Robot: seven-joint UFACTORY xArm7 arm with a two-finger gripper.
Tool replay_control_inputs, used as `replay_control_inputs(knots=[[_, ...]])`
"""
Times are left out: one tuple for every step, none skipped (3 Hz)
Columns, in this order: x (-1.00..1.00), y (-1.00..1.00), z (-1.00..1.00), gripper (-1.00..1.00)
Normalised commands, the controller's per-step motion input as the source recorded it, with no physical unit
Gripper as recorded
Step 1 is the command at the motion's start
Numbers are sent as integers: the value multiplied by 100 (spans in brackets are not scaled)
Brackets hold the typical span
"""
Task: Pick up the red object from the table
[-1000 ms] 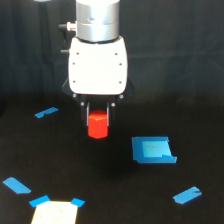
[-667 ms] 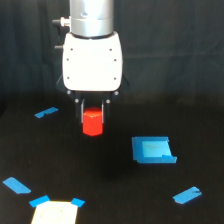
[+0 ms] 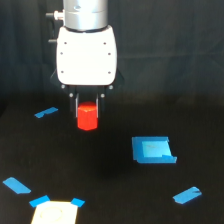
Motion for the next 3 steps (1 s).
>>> replay_control_inputs(knots=[[-30, 48, 11, -100], [-57, -97, -28, -100], [-39, -100, -24, -100]])
